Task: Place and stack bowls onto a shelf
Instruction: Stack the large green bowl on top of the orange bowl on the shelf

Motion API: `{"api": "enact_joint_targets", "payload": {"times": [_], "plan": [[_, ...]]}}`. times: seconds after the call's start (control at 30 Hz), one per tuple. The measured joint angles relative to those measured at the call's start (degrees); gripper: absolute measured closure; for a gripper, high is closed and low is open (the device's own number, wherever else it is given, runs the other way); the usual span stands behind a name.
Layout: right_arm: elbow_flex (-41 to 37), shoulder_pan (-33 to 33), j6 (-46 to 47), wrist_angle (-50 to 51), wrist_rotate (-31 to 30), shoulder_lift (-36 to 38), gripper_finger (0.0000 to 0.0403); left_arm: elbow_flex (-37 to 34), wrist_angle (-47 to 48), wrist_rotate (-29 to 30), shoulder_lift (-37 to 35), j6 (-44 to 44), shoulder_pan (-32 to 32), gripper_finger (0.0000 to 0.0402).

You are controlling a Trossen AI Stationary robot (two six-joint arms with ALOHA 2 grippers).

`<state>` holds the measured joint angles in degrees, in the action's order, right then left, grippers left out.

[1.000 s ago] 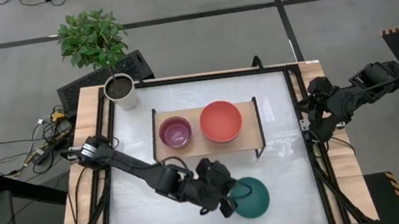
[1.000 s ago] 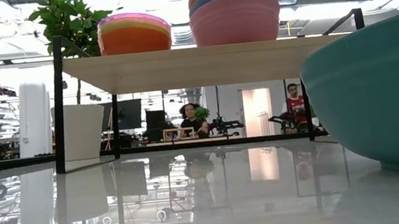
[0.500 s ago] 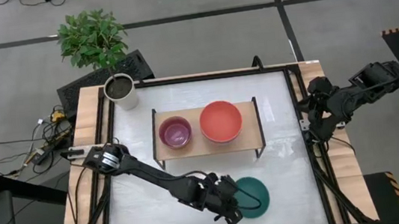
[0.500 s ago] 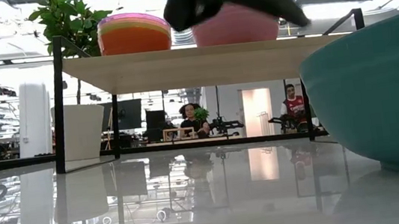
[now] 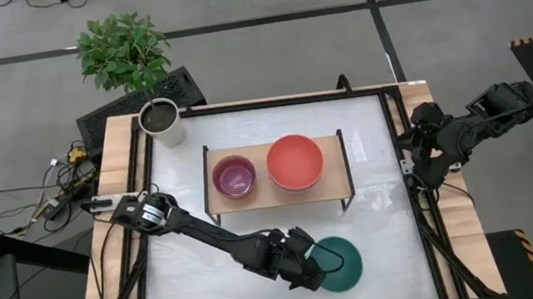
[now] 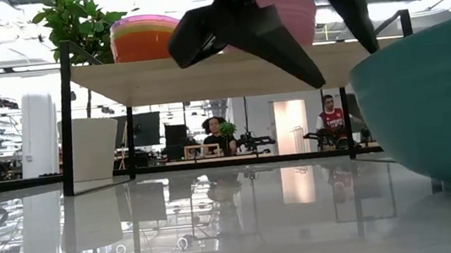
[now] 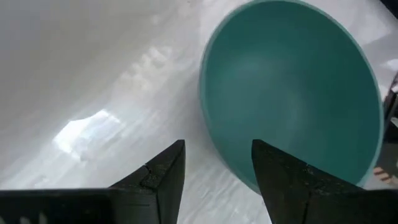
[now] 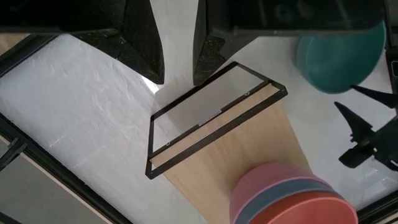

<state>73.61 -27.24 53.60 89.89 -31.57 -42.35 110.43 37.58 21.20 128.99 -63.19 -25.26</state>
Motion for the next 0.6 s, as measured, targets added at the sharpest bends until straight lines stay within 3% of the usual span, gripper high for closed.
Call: {"api": "enact_joint_targets", "payload": {"times": [0.4,0.6], "plan": [[0.0,0.0,0.0,0.0,0.0,0.0,0.029,-0.1,-0.7,-1.0,1.6,-1.4,1.2,0.0235],[0.0,0.0,0.0,0.1,-0.1,0.0,0.029,0.0,-1.6,-6.2,3.4,-3.5,2.1,0.0307]]}}
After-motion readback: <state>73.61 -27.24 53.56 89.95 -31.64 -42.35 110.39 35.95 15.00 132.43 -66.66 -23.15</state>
